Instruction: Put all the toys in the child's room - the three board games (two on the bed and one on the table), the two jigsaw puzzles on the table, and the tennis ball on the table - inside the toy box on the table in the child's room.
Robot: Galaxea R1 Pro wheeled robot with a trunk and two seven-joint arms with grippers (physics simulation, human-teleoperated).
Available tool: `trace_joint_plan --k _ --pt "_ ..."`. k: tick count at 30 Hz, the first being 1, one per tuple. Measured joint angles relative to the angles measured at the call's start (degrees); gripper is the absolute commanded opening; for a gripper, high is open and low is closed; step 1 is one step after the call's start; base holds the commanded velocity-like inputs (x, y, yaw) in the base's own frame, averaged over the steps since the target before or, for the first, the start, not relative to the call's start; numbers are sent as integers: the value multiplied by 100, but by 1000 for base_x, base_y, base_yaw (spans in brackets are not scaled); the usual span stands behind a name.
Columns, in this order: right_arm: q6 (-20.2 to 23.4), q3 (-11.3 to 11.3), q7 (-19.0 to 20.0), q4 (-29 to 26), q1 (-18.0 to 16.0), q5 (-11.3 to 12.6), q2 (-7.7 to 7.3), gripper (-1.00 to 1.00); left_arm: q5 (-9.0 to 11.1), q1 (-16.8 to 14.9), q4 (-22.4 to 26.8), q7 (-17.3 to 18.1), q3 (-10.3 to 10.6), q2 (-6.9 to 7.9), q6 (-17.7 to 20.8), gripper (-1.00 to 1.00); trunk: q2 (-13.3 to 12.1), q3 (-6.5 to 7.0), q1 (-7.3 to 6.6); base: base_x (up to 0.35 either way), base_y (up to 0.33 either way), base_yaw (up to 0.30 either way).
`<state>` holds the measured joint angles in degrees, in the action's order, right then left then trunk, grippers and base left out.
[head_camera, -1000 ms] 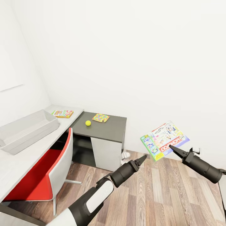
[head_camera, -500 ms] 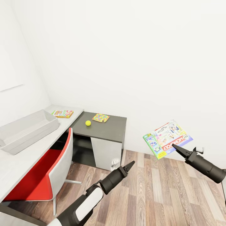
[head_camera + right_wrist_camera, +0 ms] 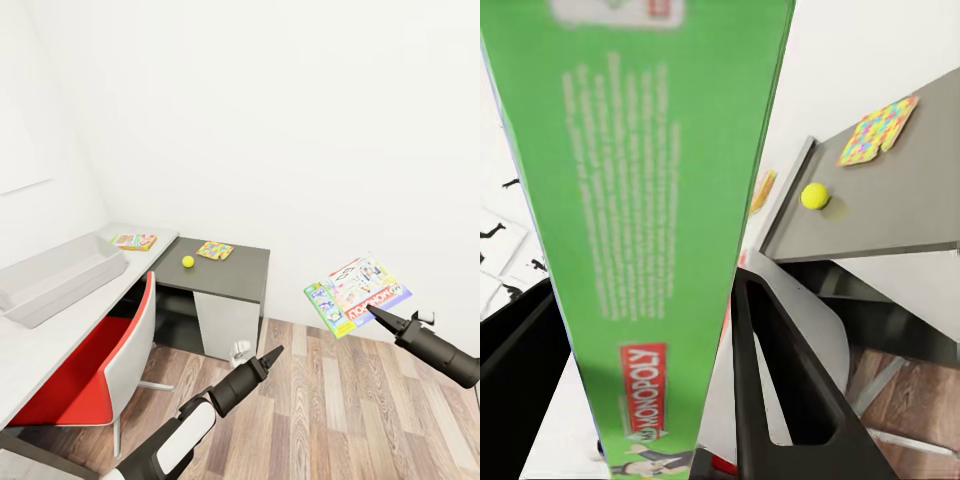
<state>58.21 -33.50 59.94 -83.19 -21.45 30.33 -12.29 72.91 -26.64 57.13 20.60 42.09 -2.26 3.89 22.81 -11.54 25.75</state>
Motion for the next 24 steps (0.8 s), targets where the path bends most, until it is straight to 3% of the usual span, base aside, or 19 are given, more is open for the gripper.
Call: trace_joint_plan --k 24 --pt "107 1 3 -56 -4 -24 -5 -100 -26 14 611 11 94 -5 26 100 0 0 0 0 0 263"
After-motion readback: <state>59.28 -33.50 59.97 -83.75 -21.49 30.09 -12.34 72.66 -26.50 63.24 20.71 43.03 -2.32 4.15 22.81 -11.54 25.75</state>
